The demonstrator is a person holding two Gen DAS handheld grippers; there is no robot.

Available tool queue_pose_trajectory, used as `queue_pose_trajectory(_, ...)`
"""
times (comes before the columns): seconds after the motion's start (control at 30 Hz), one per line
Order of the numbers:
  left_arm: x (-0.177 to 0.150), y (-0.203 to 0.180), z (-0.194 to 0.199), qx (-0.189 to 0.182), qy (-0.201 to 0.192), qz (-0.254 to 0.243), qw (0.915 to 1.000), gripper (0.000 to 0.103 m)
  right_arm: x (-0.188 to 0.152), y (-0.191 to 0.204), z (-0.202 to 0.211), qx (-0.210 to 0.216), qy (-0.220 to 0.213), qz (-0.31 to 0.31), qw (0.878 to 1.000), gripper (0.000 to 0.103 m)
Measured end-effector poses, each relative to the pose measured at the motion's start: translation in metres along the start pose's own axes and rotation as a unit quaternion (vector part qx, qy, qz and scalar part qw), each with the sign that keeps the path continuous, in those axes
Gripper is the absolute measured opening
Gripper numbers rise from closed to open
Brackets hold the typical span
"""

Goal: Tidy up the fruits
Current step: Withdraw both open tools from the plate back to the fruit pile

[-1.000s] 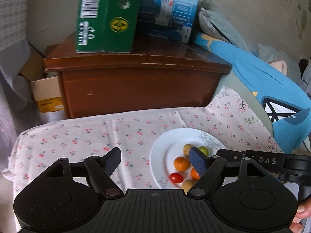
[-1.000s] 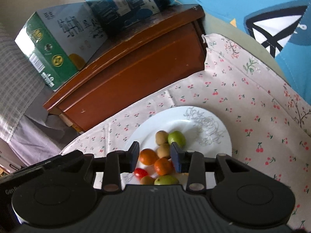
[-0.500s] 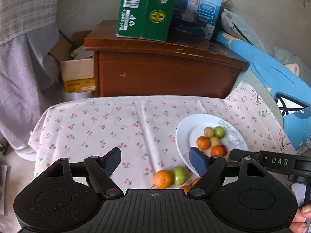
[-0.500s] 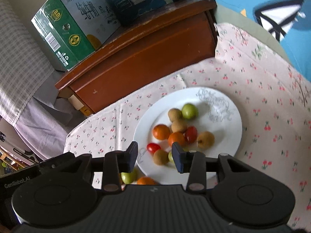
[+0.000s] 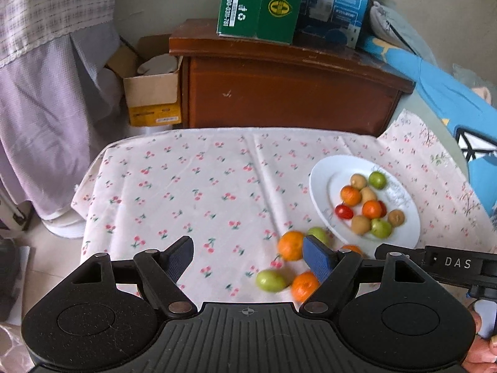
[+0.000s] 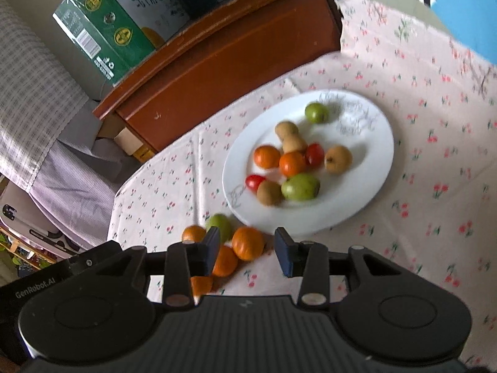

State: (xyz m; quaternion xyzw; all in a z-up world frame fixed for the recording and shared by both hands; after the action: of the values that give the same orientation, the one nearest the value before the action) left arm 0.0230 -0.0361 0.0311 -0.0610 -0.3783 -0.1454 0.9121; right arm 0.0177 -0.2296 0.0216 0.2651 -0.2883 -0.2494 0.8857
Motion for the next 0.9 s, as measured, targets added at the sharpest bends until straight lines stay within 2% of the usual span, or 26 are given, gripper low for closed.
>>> queue_pose_trajectory(0.13, -0.009, 0.003, -0.001, 0.018, 0.002, -0.027, 0.9995, 0.078, -0.011, 0.001, -0.01, -0.003, 0.009, 0.009, 1.0, 0.04)
queue_pose_trajectory(0.3, -0.023, 0.006, -0.013, 0.012, 0.024, -0.015, 0.9995, 0.078, -0.015, 0.001, -0.023, -0.001, 0.009, 0.006, 1.0, 0.04)
queue_pose_trajectory(0.43, -0.028, 0.004, -0.016, 0.013, 0.023, -0.025, 0.9993, 0.078, -0.016, -0.001, -0.034, -0.005, 0.009, 0.001, 1.0, 0.04)
queue_pose_trajectory(0.7, -0.034, 0.002, -0.024, 0.002, 0.03, -0.026, 0.9992, 0.075, -0.014, -0.002, -0.045, -0.002, 0.0, -0.009, 1.0, 0.032)
queue_pose_trajectory(0.77, -0.036, -0.001, -0.026, -0.002, 0.031, -0.028, 0.9991, 0.075, -0.014, 0.0, -0.045, -0.003, -0.003, -0.003, 1.0, 0.025)
queue_pose_trajectory(0.9, -0.039, -0.006, -0.029, -0.011, 0.03, -0.037, 0.9988, 0.071, -0.015, 0.0, -0.045, -0.004, 0.003, 0.003, 1.0, 0.024)
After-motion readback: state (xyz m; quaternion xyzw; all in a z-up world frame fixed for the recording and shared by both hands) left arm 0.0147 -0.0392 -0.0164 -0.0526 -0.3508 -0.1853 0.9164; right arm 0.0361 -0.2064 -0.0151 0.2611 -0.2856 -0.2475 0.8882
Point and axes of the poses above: each gripper's, at about its wrist camera, not at the fingertips, and z roughly against the way its jaws point, y to its left, x to its top, the point moved 8 cm from there along -z, roughly the way its jaws point, and after that the axes turned 7 degrees about -z, right-handed, at the moved point
